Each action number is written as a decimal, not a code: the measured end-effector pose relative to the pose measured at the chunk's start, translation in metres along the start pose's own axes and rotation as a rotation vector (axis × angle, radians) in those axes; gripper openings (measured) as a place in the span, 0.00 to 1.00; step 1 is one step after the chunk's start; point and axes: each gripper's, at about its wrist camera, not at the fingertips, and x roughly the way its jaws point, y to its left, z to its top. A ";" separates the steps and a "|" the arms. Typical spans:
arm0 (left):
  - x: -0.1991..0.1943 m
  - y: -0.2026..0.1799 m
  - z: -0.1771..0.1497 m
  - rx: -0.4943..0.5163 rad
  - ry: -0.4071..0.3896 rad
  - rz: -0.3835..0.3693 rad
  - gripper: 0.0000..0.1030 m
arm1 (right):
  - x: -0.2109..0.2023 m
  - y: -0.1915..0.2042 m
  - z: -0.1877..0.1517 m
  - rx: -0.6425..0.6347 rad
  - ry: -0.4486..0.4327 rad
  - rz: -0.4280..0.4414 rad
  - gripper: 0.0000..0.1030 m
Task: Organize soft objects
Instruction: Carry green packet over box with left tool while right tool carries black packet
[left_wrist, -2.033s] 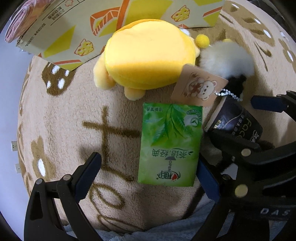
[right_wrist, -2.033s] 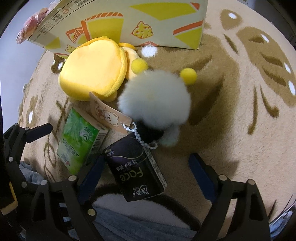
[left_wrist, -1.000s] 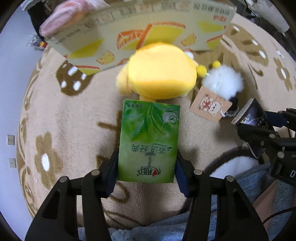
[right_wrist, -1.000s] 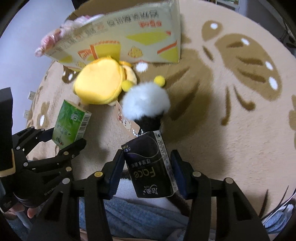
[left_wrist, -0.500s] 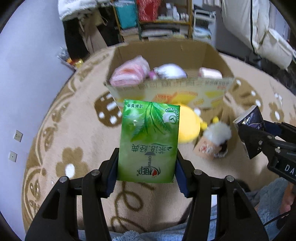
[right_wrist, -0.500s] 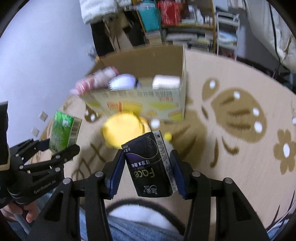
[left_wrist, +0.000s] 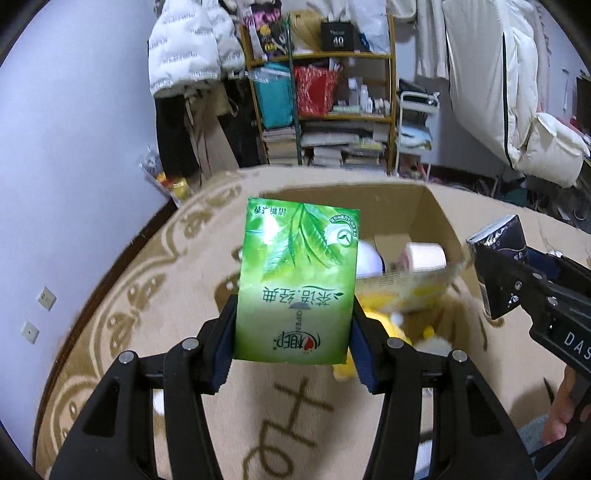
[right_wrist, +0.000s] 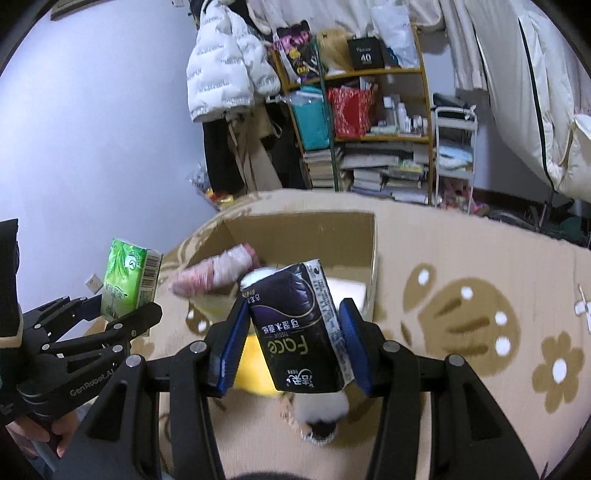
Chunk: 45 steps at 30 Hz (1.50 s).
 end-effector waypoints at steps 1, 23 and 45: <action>0.000 0.000 0.004 0.005 -0.015 0.008 0.51 | 0.000 0.001 0.002 -0.002 -0.009 -0.003 0.51; 0.036 0.000 0.047 0.028 -0.126 0.053 0.51 | 0.036 0.005 0.033 -0.133 -0.104 -0.138 0.51; 0.080 -0.002 0.056 0.030 -0.076 0.010 0.52 | 0.078 -0.016 0.039 -0.077 -0.099 -0.083 0.52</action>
